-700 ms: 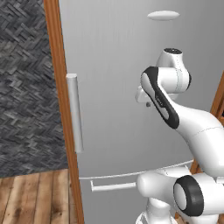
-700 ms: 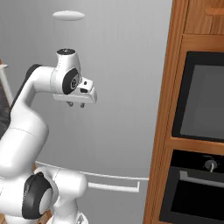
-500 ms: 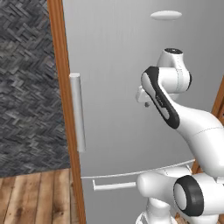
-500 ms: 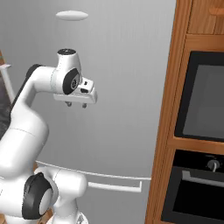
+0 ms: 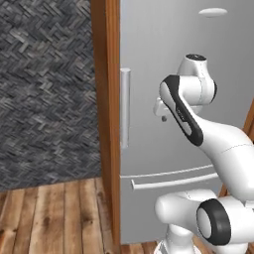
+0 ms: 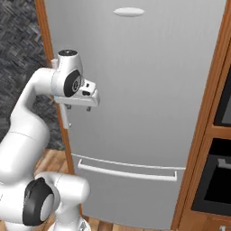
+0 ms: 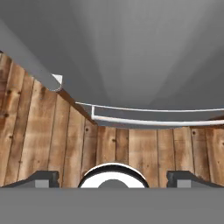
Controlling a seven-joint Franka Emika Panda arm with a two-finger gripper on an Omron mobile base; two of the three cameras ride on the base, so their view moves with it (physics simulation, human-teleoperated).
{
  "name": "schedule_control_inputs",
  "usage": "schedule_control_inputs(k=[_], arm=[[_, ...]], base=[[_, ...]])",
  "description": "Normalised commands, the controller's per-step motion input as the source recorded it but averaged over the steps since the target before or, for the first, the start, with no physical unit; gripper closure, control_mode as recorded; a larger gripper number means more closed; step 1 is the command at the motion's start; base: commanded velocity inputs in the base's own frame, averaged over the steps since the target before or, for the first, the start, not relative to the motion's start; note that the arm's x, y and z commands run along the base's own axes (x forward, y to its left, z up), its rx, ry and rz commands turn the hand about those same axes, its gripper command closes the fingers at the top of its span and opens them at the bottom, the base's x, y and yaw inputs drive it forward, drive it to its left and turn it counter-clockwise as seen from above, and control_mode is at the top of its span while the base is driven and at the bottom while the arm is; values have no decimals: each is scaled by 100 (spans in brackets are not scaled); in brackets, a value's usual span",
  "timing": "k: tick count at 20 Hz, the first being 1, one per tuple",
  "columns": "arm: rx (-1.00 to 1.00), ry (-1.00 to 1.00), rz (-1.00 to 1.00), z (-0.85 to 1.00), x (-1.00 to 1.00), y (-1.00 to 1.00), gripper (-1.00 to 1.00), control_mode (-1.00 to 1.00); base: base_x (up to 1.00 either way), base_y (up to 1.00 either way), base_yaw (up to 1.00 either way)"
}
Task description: Open the fridge, remove the apple, avocado, and fish, and place them on any counter.
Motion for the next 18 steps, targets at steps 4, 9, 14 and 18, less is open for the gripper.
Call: schedule_control_inputs(k=[4, 9, 14, 18], arm=[[0, 0, 0, 0, 0, 0, -100, 100], [0, 0, 0, 0, 0, 0, -100, 100], [0, 0, 0, 0, 0, 0, -100, 100], [0, 0, 0, 0, 0, 0, -100, 100]], base=[[-29, 59, -10], [-4, 52, -11], [-28, 19, -12], [-43, 4, -9]])
